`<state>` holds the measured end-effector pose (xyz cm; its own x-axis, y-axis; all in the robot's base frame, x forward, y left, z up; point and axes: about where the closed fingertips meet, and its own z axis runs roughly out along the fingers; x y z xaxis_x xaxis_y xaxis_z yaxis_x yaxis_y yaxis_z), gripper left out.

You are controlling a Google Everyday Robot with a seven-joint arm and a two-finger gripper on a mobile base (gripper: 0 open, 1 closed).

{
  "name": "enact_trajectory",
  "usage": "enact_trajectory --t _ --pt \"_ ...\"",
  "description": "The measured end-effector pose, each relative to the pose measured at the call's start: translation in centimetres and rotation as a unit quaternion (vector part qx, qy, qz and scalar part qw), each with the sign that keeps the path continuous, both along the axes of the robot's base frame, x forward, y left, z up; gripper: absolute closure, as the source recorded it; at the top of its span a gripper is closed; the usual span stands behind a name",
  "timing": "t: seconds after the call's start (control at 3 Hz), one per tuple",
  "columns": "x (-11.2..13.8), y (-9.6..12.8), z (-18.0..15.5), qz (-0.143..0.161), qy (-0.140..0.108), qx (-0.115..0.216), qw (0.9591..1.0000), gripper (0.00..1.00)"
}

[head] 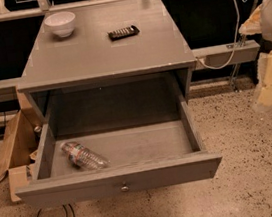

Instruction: Pick water bottle from top drawer and place on counter

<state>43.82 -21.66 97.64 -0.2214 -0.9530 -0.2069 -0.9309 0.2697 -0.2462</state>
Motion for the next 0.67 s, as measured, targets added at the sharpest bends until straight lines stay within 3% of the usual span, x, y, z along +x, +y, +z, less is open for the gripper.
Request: enact_trajectory --t 0.33,0.67 --pt "0.0 0.0 0.0 0.0 0.0 0.0 1.0 0.0" --pt "1.1 0.9 -1.5 -0.02 0.004 0.016 0.9997 0.0"
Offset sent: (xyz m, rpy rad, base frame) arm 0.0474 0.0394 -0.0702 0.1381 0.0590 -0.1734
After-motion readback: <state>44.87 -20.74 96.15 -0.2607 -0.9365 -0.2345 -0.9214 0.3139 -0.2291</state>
